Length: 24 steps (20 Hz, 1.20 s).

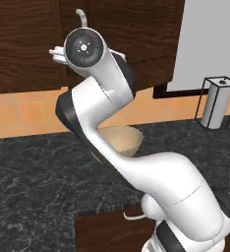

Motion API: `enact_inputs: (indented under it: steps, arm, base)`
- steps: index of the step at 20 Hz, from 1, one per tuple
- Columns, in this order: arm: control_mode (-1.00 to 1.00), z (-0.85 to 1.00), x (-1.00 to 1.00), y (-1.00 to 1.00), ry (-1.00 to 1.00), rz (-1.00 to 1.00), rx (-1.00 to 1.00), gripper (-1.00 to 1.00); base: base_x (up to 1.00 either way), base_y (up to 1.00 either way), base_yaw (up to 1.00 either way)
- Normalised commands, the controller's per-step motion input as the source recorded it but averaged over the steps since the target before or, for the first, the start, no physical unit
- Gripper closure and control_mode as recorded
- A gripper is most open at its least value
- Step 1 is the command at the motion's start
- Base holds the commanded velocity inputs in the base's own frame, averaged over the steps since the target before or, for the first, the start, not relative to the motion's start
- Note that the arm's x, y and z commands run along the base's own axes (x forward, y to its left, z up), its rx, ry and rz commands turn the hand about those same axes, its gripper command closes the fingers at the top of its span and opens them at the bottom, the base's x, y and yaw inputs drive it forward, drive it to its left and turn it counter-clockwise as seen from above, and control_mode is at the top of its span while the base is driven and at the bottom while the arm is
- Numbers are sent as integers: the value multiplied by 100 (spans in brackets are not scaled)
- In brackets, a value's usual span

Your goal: Open the cabinet, pick up the bread from the cabinet and place it in the basket. Then move the basket to the dining counter.

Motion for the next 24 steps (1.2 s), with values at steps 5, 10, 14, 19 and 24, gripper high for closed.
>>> enact_inputs:
  steps: [5, 10, 14, 19, 24]
  arm:
    - [-100, 56, -100, -44, 9, 12, 4, 100]
    - [-100, 48, -100, -44, 6, 11, 4, 100]
    - [-100, 49, -100, -37, 4, 8, 4, 100]
    - [-100, 49, -100, -32, 7, 8, 5, 100]
    - [-100, 9, -100, -14, 1, 6, 1, -100]
  base:
    - [0, 0, 0]
    - [0, 0, 0]
    - [0, 0, 0]
    - [0, 0, 0]
    - [0, 0, 0]
